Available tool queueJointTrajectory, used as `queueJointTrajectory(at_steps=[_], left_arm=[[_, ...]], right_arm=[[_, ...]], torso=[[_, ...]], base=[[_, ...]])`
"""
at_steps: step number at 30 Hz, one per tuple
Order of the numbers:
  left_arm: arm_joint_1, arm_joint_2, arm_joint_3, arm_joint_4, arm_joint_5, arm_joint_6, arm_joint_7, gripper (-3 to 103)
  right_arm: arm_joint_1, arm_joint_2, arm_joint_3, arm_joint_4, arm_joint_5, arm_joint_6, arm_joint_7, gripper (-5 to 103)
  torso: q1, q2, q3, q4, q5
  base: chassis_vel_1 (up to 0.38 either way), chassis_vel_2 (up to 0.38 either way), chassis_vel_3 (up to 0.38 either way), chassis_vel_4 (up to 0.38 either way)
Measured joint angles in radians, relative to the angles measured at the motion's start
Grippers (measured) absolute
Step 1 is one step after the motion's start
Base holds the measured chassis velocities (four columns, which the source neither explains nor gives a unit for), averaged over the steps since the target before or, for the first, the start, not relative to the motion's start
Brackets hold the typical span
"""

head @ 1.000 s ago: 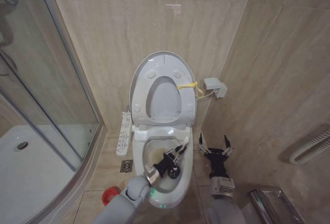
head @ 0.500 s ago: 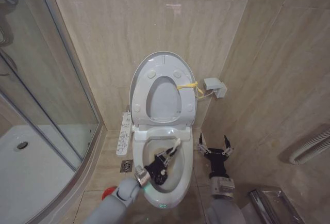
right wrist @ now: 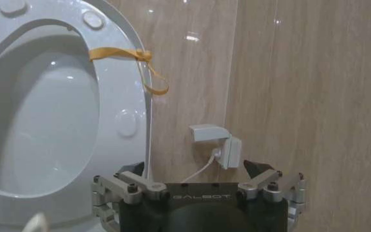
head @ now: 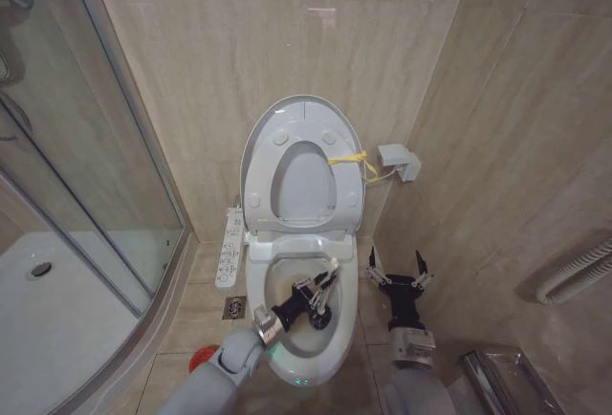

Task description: Open the toilet lid, clean the toilet bowl with a toilet brush, close the toilet lid, and flush.

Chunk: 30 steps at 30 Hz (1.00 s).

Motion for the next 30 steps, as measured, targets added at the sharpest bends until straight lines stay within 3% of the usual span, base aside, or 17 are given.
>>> queueJointTrajectory(at_steps=[7,12,22,30], left_arm=[[-0.010,0.023,-0.023,0.057,0.006,-0.028,0.038,15],[-0.053,0.013,-0.058,0.110,0.061,-0.036,0.037,15],[-0.010,-0.012,-0.029,0.028,0.049,-0.034,0.035,15],[-0.002,0.007,-0.036,0.089,0.044,-0.052,0.045,15]], right_arm=[[0.000,0.000,0.000,0.000,0.000,0.000,0.000,100],[0.000,0.000,0.000,0.000,0.000,0.000,0.000,100],[0.000,0.000,0.000,0.000,0.000,0.000,0.000,100],[0.000,0.000,0.000,0.000,0.000,0.000,0.000,100]], torso=[[0.000,0.000,0.000,0.0002,0.0000],[0.000,0.000,0.000,0.0001,0.0001],[0.000,0.000,0.000,0.0000,0.0000],[0.000,0.000,0.000,0.0002,0.0000]], base=[[0.000,0.000,0.000,0.000],[0.000,0.000,0.000,0.000],[0.000,0.000,0.000,0.000],[0.000,0.000,0.000,0.000]])
